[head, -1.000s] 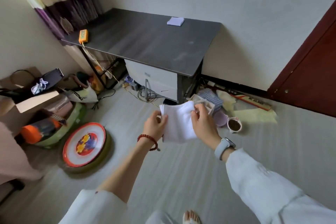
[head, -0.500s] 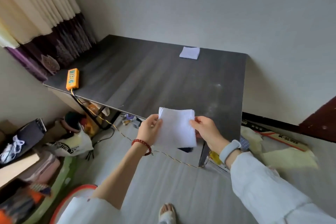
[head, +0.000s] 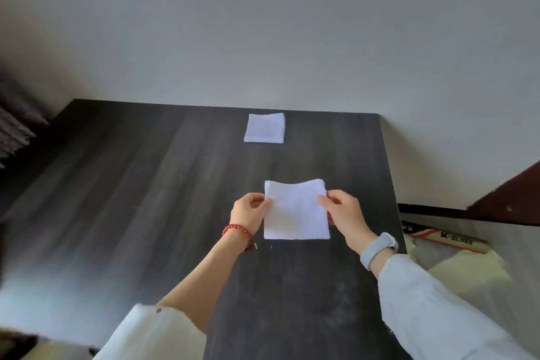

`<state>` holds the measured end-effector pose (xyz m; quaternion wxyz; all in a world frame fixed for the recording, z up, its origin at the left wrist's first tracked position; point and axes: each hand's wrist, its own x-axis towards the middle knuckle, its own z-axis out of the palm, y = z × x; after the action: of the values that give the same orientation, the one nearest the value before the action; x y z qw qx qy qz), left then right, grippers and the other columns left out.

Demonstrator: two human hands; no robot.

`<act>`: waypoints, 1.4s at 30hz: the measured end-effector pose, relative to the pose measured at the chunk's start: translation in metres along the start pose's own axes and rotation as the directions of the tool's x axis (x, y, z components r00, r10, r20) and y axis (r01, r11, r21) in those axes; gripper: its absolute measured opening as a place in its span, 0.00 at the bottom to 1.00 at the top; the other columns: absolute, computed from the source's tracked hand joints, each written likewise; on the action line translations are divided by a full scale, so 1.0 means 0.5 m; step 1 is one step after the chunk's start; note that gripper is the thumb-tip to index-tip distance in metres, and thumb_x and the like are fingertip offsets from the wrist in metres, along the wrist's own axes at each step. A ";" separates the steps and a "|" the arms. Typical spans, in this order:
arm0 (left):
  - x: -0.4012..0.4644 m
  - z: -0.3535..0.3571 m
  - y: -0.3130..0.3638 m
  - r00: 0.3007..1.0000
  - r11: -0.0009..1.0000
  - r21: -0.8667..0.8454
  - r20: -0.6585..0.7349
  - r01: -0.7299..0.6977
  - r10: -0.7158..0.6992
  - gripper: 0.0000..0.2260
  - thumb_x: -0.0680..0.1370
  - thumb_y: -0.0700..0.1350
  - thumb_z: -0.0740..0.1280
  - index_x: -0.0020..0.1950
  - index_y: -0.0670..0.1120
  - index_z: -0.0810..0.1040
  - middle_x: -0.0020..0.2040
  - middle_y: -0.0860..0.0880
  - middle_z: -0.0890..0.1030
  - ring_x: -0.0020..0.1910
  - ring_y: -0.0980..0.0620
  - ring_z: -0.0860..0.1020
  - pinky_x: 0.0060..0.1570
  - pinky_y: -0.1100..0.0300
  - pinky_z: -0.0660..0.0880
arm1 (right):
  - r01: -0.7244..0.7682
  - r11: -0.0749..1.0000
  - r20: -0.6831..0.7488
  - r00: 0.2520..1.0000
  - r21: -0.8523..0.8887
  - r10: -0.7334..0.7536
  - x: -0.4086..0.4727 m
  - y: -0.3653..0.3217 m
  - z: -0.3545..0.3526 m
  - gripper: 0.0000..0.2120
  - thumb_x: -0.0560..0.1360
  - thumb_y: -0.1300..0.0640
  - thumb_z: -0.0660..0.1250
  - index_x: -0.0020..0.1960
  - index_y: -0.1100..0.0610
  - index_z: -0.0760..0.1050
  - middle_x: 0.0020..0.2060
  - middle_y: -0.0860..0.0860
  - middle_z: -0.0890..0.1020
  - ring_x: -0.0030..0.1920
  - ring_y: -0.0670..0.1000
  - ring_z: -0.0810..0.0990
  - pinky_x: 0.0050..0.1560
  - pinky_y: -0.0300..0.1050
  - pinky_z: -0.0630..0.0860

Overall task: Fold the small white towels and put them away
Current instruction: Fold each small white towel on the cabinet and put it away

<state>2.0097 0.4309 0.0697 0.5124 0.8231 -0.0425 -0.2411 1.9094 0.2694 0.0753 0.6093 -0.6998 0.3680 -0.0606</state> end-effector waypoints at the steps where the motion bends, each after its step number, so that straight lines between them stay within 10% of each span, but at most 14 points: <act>1: 0.053 0.014 0.022 1.000 0.999 0.033 -0.001 -0.001 0.001 0.08 0.74 0.45 0.67 0.51 0.45 0.78 0.50 0.46 0.82 0.46 0.50 0.78 0.52 0.55 0.76 | 0.004 1.000 -0.027 1.000 -0.017 -0.004 0.050 -0.013 0.000 0.03 0.77 0.57 0.62 0.47 0.56 0.73 0.46 0.54 0.79 0.48 0.55 0.78 0.52 0.52 0.77; 17: 0.642 0.220 0.171 0.998 0.950 0.309 -0.025 -0.048 0.058 0.13 0.78 0.48 0.61 0.59 0.45 0.76 0.54 0.46 0.80 0.47 0.50 0.74 0.45 0.61 0.69 | -0.052 0.991 -0.190 0.981 -0.122 0.028 0.673 -0.065 -0.010 0.07 0.78 0.57 0.58 0.50 0.59 0.73 0.47 0.55 0.77 0.45 0.51 0.74 0.47 0.46 0.72; 21: 0.650 0.245 0.135 0.926 0.634 0.729 0.000 -0.258 0.377 0.14 0.77 0.47 0.62 0.61 0.44 0.74 0.58 0.46 0.77 0.56 0.45 0.72 0.50 0.53 0.69 | -0.059 0.891 -0.260 0.963 -0.451 -0.068 0.701 -0.039 -0.013 0.13 0.78 0.55 0.58 0.61 0.58 0.71 0.57 0.56 0.74 0.49 0.52 0.74 0.46 0.46 0.73; 24: 0.642 0.249 0.093 0.754 0.301 0.839 0.182 -0.454 0.631 0.14 0.68 0.44 0.72 0.52 0.45 0.79 0.54 0.47 0.80 0.51 0.42 0.77 0.42 0.52 0.73 | 0.123 0.545 -0.120 0.914 -0.830 -0.388 0.677 -0.011 -0.012 0.20 0.78 0.54 0.56 0.70 0.57 0.63 0.66 0.56 0.67 0.63 0.57 0.69 0.58 0.52 0.71; 29: 0.606 0.250 0.082 0.799 0.116 0.898 0.312 -0.424 0.514 0.11 0.70 0.49 0.67 0.51 0.48 0.80 0.55 0.52 0.79 0.50 0.48 0.76 0.45 0.53 0.72 | 0.233 0.258 0.184 0.962 -0.938 -0.201 0.649 0.035 -0.011 0.25 0.81 0.48 0.43 0.75 0.52 0.42 0.76 0.51 0.44 0.75 0.52 0.44 0.73 0.58 0.47; 35: 0.542 0.209 0.140 0.868 0.231 0.865 0.355 -0.446 0.347 0.20 0.80 0.50 0.53 0.72 0.52 0.59 0.75 0.49 0.56 0.74 0.47 0.52 0.69 0.47 0.51 | 0.178 0.377 0.113 0.976 -0.909 -0.187 0.590 -0.035 -0.051 0.24 0.81 0.50 0.48 0.75 0.54 0.49 0.76 0.53 0.50 0.75 0.55 0.47 0.73 0.55 0.50; 42: 0.322 0.095 0.194 0.882 0.602 0.655 0.248 -0.457 0.401 0.18 0.79 0.48 0.56 0.69 0.49 0.67 0.70 0.50 0.67 0.69 0.49 0.65 0.68 0.52 0.62 | 0.196 0.711 0.063 0.976 -0.675 -0.209 0.329 -0.120 -0.103 0.16 0.80 0.56 0.53 0.66 0.56 0.69 0.63 0.52 0.75 0.61 0.53 0.75 0.60 0.43 0.71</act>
<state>2.1473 0.2950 0.0795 0.2048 0.9095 -0.3453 -0.1076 2.0272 0.1298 0.0824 0.2990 -0.9087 0.2913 0.0049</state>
